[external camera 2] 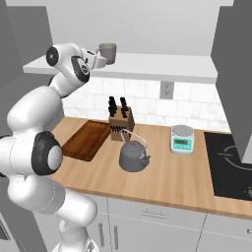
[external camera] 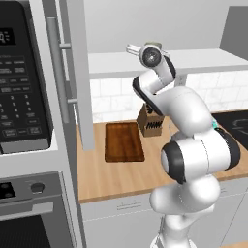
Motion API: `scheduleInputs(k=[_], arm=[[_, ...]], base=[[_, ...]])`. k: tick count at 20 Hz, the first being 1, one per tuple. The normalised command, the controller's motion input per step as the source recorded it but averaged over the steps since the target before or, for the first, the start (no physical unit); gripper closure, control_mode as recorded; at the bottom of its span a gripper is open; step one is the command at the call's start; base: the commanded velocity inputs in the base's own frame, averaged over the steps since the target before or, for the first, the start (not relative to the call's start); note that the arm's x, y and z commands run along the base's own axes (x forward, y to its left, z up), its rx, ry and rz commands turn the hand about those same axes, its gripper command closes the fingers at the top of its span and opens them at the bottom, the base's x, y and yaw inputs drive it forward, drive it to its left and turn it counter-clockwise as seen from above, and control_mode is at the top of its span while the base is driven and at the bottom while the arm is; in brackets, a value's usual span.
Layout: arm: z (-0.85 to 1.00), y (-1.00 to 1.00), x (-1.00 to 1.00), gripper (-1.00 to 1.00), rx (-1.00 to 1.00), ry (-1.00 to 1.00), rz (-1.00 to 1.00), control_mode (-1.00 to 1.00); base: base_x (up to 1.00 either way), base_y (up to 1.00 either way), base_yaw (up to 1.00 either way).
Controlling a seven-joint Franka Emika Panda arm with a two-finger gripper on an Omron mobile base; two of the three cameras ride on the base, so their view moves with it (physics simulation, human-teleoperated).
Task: Pick the kettle from the counter and place it on the tray. Then pick the mug from the cabinet and place it on the tray. Then close the cabinet doors.
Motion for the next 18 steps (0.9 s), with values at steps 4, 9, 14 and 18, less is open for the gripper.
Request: scheduleInputs(k=[4,9,14,18], arm=[[0.0,-0.14,0.1,-1.0,0.02,0.0,0.0,-1.0],[0.0,-0.03,0.08,-1.0,0.0,0.0,0.0,-1.0],[0.0,0.0,0.04,1.0,0.0,0.0,0.0,-1.0],[0.0,0.0,0.01,1.0,0.0,0.0,0.0,-1.0]], base=[[0.0,0.0,0.0],[0.0,0.0,0.0],[0.0,0.0,0.0],[0.0,0.0,0.0]])
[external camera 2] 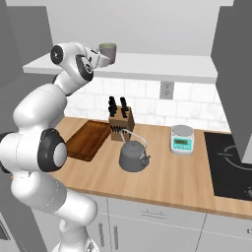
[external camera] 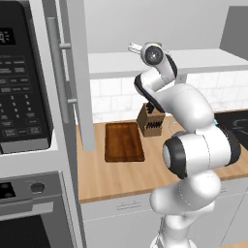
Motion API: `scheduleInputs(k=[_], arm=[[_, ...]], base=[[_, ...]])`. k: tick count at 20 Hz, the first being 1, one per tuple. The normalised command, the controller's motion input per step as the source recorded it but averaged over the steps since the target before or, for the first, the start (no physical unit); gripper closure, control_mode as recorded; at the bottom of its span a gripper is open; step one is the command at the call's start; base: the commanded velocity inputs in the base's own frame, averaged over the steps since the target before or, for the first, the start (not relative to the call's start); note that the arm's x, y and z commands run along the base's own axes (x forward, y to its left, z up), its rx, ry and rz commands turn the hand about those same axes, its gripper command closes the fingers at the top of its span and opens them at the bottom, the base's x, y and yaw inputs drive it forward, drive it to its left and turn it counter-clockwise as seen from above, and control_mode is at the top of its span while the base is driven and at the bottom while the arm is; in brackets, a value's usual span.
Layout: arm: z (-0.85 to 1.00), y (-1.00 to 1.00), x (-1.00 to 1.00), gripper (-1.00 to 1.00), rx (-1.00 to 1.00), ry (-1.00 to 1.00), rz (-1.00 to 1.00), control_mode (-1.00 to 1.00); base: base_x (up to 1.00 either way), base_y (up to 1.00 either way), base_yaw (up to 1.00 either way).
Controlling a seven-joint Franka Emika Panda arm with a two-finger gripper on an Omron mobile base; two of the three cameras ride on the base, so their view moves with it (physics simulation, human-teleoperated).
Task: Pick the kettle from the counter and place it on the tray. Then pick the mug from the cabinet and place it on the tray. Then close the cabinet doors.
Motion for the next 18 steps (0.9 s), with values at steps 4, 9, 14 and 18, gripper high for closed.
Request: scheduleInputs(k=[4,9,14,18], arm=[[0.0,-0.1,0.0,1.0,0.0,0.0,0.0,-1.0],[0.0,-0.11,0.0,1.0,0.02,0.0,0.0,-1.0],[0.0,-0.04,0.0,1.0,0.0,0.0,0.0,-1.0],[0.0,0.0,0.0,1.0,0.0,0.0,0.0,-1.0]], base=[[0.0,0.0,0.0],[0.0,0.0,0.0],[0.0,0.0,0.0],[0.0,0.0,0.0]])
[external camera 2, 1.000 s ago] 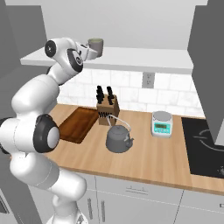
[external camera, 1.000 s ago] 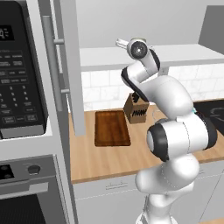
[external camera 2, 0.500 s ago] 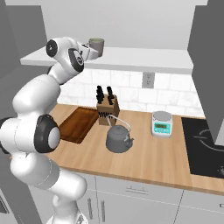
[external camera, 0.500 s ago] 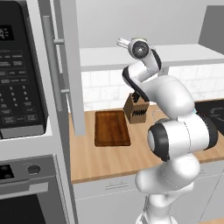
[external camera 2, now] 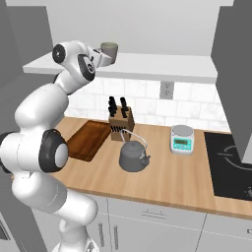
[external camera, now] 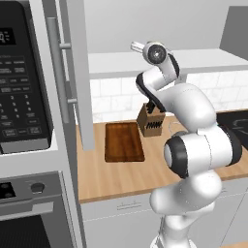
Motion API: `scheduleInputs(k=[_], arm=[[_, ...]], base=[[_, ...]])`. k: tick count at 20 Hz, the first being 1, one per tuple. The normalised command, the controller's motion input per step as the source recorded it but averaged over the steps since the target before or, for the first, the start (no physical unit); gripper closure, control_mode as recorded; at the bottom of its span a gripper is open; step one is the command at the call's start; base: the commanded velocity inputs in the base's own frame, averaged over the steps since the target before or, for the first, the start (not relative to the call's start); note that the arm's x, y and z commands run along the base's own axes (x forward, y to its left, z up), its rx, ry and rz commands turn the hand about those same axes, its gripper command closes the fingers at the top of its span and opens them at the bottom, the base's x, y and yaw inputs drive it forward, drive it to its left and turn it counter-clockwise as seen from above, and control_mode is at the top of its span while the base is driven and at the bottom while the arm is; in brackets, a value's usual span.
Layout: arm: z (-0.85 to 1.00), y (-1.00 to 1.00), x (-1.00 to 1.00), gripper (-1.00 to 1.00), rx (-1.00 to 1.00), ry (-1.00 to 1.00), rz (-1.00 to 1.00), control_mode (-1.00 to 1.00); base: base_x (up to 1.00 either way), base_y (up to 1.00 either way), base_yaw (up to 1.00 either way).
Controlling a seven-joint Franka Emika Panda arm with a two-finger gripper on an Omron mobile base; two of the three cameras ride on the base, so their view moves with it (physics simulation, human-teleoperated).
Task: Pick the kettle from the counter and place it on the tray. Then pick the mug from the cabinet and place it on the tray. Then close the cabinet doors.
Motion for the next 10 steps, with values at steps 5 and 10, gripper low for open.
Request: scheduleInputs(k=[5,10], arm=[[0.0,0.0,0.0,1.0,0.0,0.01,0.0,-1.0],[-0.08,0.0,-0.01,1.0,0.0,0.02,0.0,-1.0]], base=[[0.0,0.0,0.0],[0.0,0.0,0.0]])
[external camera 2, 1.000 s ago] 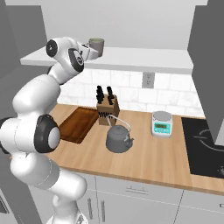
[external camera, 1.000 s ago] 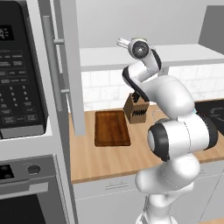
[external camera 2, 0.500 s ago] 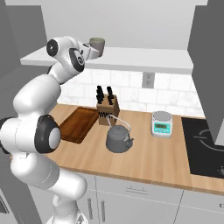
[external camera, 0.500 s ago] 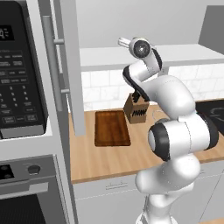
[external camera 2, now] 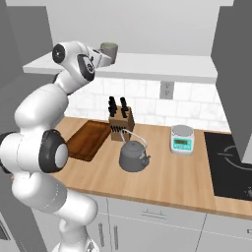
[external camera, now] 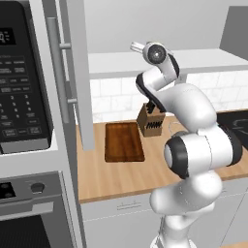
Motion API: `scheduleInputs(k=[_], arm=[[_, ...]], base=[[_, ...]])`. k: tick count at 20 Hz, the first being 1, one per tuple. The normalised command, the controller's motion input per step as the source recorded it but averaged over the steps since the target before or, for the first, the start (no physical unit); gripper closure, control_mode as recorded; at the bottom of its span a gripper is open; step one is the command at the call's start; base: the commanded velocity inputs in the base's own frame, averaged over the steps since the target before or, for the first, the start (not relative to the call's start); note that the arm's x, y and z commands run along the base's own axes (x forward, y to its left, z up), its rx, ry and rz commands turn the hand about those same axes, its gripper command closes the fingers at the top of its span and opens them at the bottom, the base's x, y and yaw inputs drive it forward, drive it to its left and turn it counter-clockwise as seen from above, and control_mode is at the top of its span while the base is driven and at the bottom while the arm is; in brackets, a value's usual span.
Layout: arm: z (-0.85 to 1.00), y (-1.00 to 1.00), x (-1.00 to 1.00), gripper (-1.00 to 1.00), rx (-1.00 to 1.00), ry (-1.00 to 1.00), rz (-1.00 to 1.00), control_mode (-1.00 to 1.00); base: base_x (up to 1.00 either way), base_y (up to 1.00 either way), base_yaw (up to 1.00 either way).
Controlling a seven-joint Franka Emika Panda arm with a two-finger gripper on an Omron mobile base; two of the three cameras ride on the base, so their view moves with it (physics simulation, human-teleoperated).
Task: Pick the kettle from the counter and place it on the tray. Then pick the mug from the cabinet and place it on the tray. Then close the cabinet doors.
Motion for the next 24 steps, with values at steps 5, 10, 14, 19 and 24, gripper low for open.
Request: scheduleInputs(k=[5,10,14,19,24], arm=[[-0.09,0.0,-0.47,1.0,0.0,0.0,0.0,-1.0],[-0.03,0.06,-0.8,1.0,0.0,-0.01,-0.01,-1.0],[0.01,0.12,-0.96,1.0,0.01,0.0,-0.05,-1.0],[0.0,0.36,-0.97,1.0,0.0,0.01,-0.11,-1.0],[-0.28,0.42,-0.81,1.0,0.0,0.07,-0.13,-1.0]], base=[[0.0,0.0,0.0],[0.0,0.0,0.0],[0.0,0.0,0.0],[0.0,0.0,0.0],[0.0,0.0,0.0]])
